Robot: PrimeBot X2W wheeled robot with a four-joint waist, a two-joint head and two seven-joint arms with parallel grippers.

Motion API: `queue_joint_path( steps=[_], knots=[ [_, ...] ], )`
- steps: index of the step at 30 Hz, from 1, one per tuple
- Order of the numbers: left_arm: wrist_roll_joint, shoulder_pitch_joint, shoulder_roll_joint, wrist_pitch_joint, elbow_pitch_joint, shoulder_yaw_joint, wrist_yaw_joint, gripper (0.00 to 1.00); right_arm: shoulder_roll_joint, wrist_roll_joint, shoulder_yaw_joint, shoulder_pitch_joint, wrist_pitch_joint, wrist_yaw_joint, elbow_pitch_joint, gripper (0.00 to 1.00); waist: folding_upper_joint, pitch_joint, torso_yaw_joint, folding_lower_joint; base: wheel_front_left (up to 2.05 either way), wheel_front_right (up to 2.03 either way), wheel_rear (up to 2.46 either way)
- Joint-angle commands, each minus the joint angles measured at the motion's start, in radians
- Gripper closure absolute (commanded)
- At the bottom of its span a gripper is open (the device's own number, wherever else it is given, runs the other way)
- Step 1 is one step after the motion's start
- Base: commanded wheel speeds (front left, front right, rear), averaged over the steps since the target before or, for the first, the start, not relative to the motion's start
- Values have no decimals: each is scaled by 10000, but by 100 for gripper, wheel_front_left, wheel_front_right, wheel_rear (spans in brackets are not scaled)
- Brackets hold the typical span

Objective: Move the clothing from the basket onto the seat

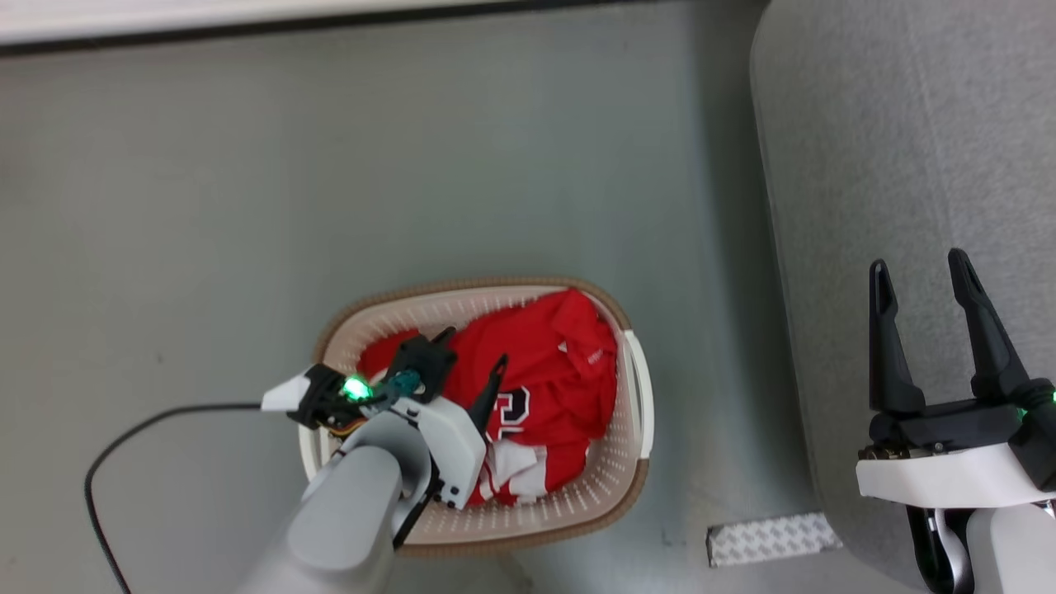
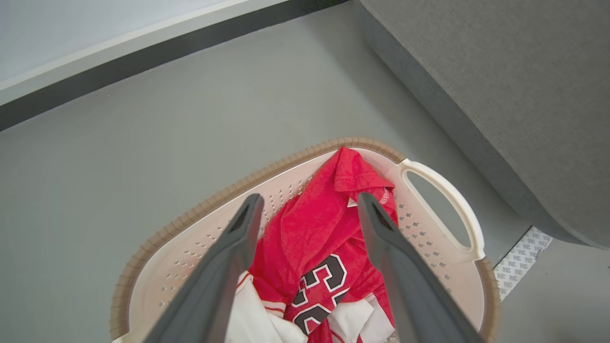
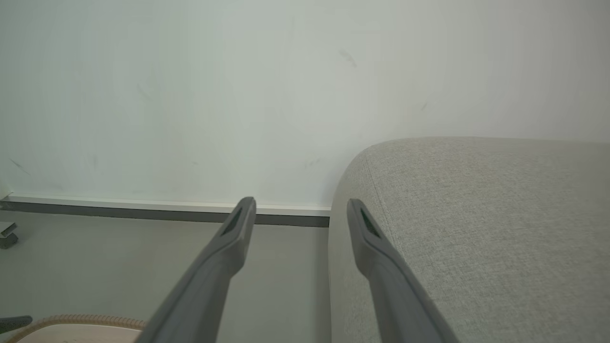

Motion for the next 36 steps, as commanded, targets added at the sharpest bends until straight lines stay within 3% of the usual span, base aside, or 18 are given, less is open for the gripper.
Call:
queue_joint_path(
  steps=[1,8,21,36],
  knots=[
    [-70,-189,67,57,156,-51,43,0,-26,-113,23,-160,3,-21,-103,0,-1,735,-206,-3,0,0,0],
    [-418,-1338,67,411,1090,-648,244,0,-25,-128,111,-602,4,-21,-546,0,-1,1960,-354,-3,0,0,0],
    [-680,-3089,162,182,2643,-829,526,0,-23,256,336,-1108,5,-21,-1812,0,-1,3812,-854,-3,0,0,0],
    [-668,-4104,558,166,3658,-999,804,0,-23,649,480,-1074,10,-21,-2550,0,-1,4706,-1306,-3,0,0,0]
  ],
)
